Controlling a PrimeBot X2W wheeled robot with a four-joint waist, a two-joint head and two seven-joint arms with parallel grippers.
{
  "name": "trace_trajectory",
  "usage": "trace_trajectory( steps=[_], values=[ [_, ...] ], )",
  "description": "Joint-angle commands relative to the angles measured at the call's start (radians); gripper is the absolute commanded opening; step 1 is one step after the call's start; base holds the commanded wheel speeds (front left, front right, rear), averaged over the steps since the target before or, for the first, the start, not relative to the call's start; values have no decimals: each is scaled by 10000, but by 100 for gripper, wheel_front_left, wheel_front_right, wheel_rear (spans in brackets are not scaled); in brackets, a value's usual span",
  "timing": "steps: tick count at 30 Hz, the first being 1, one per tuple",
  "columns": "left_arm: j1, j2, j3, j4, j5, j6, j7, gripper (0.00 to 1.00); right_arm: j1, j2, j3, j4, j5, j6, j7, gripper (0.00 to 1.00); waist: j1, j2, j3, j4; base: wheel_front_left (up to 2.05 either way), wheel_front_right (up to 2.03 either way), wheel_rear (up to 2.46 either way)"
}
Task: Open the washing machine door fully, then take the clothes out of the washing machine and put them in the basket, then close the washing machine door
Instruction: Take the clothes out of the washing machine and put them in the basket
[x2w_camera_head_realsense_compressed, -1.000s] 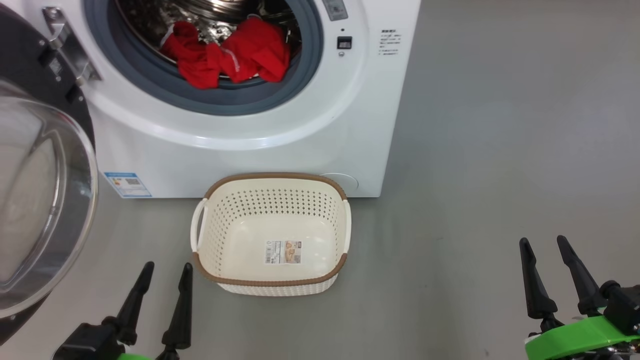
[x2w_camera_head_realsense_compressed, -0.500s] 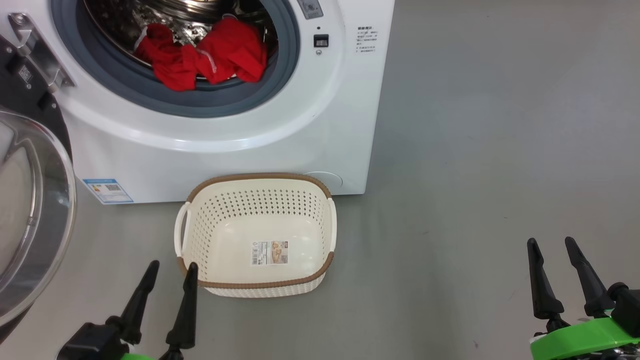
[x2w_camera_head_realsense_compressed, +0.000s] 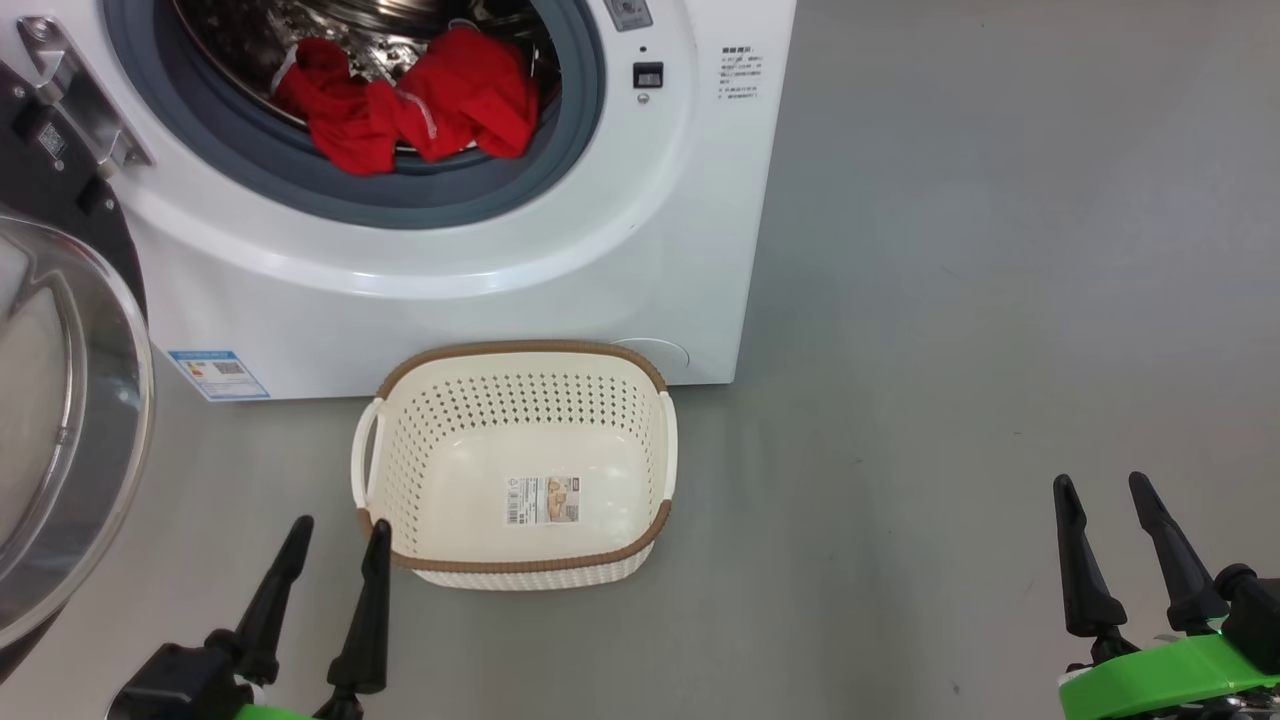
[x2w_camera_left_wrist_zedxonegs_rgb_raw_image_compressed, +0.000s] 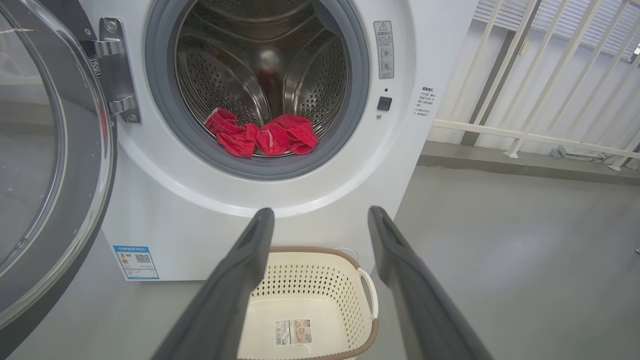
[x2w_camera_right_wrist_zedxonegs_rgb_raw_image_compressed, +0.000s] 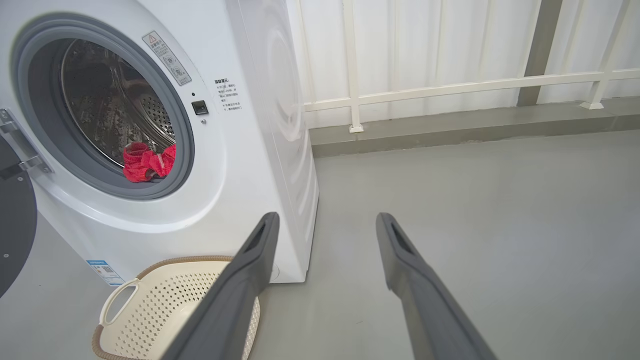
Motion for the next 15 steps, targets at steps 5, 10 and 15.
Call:
trace_trajectory(
  steps=[5, 10, 15],
  values=[
    [-235, 212, 267, -288, -149, 6, -49, 100, -214, -99, 249, -273, -23, 65, -65, 100, 0, -1, 13, 21, 79, -88, 8],
    [-273, 248, 219, -303, -190, 6, -49, 100, -241, -94, 253, -284, -44, 65, -65, 100, 0, -1, 55, 41, 137, -145, 7],
    [-348, 251, 255, -305, -189, 6, -49, 100, -294, -87, 256, -292, -72, 65, -65, 100, 0, -1, 115, 59, 167, -171, 4]
  ],
)
